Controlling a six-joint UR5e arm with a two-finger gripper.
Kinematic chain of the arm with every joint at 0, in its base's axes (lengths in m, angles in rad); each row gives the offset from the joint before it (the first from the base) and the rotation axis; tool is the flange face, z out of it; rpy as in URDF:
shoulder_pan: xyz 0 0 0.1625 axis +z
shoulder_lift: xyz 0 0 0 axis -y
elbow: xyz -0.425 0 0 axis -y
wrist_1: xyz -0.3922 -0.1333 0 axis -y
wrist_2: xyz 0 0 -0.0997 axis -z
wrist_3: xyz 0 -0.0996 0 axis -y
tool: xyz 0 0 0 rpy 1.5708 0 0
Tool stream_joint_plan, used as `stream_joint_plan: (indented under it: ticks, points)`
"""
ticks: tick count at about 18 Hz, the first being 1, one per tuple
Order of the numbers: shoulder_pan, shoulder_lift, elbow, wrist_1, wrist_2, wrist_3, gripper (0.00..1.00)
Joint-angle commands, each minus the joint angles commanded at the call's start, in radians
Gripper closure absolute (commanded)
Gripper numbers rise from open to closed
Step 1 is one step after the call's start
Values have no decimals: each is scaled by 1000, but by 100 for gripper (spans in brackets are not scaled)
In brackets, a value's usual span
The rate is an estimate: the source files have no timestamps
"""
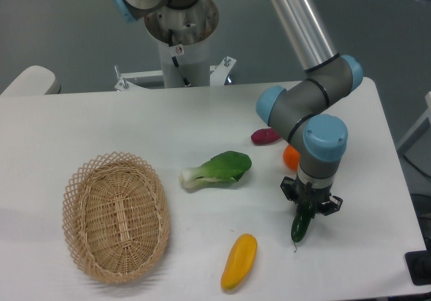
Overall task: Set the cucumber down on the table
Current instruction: 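Move the held cucumber away from the orange and lower it toward the table, then open the gripper to release the cucumber and lift away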
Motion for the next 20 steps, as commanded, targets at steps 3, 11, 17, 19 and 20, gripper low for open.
stream_joint_plan:
  ticks: [3,11,17,19,20]
  points:
    - [-2,24,8,-2,5,0,0]
    - [0,167,9,-3,-5,18,0]
    - [83,210,89,-92,18,234,0]
    - [127,229,98,-135,26,377,0]
    - [152,236,100,-150,26,430,0]
